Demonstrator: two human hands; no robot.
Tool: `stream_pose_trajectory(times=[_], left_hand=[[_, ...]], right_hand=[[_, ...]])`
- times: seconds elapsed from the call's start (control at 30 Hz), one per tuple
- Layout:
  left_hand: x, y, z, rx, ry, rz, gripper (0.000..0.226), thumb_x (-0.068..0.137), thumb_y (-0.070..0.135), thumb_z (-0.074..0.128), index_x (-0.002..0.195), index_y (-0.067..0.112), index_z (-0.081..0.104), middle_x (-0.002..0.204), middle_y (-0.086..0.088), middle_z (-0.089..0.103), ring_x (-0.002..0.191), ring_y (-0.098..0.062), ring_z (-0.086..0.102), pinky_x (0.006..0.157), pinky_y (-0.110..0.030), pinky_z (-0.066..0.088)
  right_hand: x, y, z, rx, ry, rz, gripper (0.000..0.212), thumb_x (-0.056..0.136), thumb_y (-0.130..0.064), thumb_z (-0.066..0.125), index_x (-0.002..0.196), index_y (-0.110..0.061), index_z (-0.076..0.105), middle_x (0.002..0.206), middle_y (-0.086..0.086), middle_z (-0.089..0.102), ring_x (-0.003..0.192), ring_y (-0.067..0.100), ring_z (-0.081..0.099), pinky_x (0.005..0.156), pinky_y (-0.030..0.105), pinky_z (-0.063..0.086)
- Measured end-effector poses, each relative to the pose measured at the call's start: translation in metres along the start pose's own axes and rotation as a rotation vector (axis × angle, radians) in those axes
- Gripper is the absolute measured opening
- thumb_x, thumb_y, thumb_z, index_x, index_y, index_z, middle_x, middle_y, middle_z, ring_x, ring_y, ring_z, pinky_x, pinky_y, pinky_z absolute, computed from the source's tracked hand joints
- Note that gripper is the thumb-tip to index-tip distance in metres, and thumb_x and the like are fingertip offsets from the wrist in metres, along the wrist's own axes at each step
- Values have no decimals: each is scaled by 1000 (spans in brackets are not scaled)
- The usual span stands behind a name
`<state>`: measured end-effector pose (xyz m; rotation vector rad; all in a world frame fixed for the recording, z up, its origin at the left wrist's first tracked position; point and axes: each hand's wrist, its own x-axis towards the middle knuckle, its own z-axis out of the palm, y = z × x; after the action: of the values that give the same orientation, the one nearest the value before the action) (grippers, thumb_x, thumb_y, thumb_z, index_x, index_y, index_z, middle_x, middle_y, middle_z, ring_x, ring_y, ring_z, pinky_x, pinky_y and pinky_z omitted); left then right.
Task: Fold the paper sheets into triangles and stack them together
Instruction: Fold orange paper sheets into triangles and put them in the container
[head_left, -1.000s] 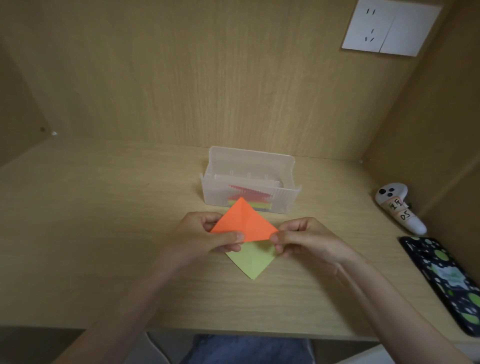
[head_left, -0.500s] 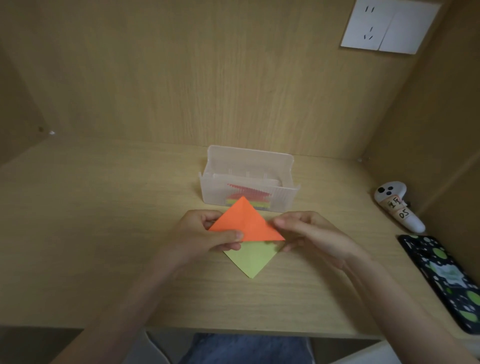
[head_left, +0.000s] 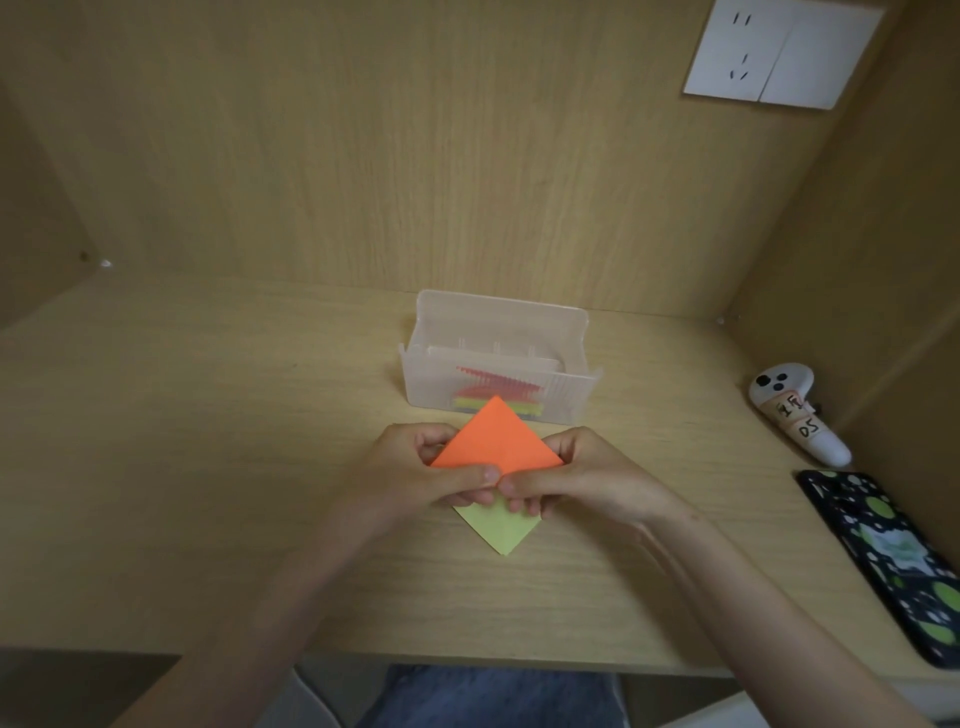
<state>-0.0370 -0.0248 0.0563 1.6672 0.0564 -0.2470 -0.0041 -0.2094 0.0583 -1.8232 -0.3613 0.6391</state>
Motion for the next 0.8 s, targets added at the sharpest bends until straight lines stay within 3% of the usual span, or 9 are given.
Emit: stream_pose_trajectory(times=[0.1, 0.3, 0.43, 0.57, 0.63, 0.8], left_hand=[[-1, 0, -1, 62, -14, -8, 27, 67, 2, 79, 92, 6, 69, 73, -2, 73, 65, -6, 69, 57, -16, 53], [0, 1, -2, 164, -15, -38, 30, 63, 7, 84, 90, 15, 71, 75, 1, 74, 68, -4, 68, 58, -12, 47], [-1, 3, -4, 167, -24, -92, 33, 57, 9, 87, 86, 12, 72, 74, -1, 74, 61, -2, 66, 52, -10, 45], [0, 1, -8, 133, -54, -125, 35, 56, 11, 87, 86, 6, 70, 75, -5, 74, 68, -9, 69, 61, -18, 56], [0, 1, -9, 135, -66, -136, 41, 50, 15, 87, 86, 6, 71, 77, -7, 75, 72, -13, 71, 64, -20, 57], [0, 1, -21, 75, -42, -161, 22, 68, 0, 78, 88, 3, 70, 72, -7, 74, 61, -8, 69, 55, -11, 50]], right_hand=[[-2, 1, -1, -12, 14, -1, 7, 77, -7, 72, 71, -7, 69, 62, 2, 68, 54, 9, 54, 54, 19, 45], [-8, -2, -5, -22, -40, -12, 7, 77, -9, 72, 73, -5, 69, 60, 7, 68, 45, 13, 54, 57, 18, 46], [-11, -2, -10, -8, -59, 10, 14, 78, -9, 71, 65, -11, 67, 59, 7, 68, 42, 12, 56, 83, 39, 47], [-13, -3, -10, -11, -80, 33, 12, 78, -10, 71, 68, -6, 65, 60, 6, 68, 42, 12, 56, 65, 29, 48], [-12, -3, -9, -9, -77, 43, 13, 79, -9, 70, 67, -8, 65, 59, 6, 68, 41, 12, 56, 65, 29, 47], [-16, -4, -14, 13, -38, 43, 19, 79, -8, 70, 61, -12, 65, 59, 6, 68, 41, 12, 56, 66, 28, 46]])
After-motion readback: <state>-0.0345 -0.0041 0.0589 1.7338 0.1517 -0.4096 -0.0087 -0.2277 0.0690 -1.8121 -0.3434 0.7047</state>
